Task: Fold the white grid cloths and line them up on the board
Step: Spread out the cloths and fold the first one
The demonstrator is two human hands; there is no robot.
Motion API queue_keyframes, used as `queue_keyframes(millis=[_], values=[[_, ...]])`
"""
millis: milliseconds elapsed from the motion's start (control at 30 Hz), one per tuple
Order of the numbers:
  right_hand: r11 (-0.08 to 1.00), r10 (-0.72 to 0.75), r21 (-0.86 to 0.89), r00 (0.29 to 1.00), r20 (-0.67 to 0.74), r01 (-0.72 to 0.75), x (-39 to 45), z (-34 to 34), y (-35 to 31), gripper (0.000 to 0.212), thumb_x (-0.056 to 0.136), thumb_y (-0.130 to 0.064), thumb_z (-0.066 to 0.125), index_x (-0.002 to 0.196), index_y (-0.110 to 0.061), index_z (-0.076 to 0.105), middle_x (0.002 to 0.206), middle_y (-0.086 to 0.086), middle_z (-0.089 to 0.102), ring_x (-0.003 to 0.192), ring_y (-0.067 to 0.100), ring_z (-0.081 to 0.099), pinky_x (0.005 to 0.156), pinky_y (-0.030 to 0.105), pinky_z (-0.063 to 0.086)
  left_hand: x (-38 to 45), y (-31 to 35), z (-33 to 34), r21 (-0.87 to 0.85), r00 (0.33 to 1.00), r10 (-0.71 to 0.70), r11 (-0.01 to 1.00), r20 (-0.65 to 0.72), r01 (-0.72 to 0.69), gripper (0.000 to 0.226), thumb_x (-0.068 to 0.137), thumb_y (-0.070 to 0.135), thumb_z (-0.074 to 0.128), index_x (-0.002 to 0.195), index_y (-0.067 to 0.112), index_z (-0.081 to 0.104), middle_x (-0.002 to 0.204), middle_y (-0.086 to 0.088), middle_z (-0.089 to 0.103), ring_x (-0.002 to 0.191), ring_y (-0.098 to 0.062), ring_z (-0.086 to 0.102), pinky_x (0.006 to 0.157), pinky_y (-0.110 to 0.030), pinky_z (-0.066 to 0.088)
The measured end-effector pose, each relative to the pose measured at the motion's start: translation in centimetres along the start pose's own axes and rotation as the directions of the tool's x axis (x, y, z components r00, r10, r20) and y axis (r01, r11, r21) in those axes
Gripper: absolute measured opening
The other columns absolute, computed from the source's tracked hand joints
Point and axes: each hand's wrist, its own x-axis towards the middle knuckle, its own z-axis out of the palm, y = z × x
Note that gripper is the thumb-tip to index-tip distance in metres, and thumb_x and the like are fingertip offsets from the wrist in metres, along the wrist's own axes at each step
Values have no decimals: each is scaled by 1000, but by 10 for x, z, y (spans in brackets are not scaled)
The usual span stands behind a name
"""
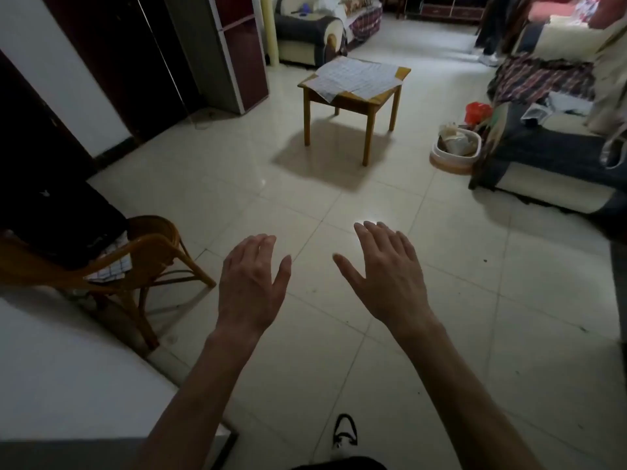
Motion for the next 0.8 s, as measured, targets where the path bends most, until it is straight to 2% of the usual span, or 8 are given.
queue_keyframes(millis=[300, 467, 800], values=[[999, -46, 0, 999, -17, 46, 104, 13, 58, 81, 102, -71, 23, 158, -15, 38, 161, 10, 44, 154, 26, 34, 128, 43, 17, 93, 18, 36, -1, 998, -51, 999, -34, 51, 59, 107, 50, 36, 142, 7, 56, 142, -15, 60, 135, -31, 53, 113, -49, 46], [999, -42, 8, 999, -18, 42, 148, 22, 74, 80, 102, -70, 24, 158, -15, 38, 161, 9, 45, 153, 26, 35, 128, 44, 19, 139, 20, 55, 11, 998, -58, 998, -30, 59, 59, 107, 50, 36, 143, 8, 56, 143, -15, 60, 135, -30, 53, 113, -49, 46], [1000, -4, -15, 1000, -21, 3, 260, 54, 97, 76, 104, -69, 27, 156, -15, 41, 159, 9, 47, 153, 26, 35, 128, 43, 19, 253, -5, 101, 18, 998, -48, 999, -29, 48, 57, 107, 50, 37, 141, 8, 57, 142, -14, 61, 135, -30, 54, 113, -49, 46]])
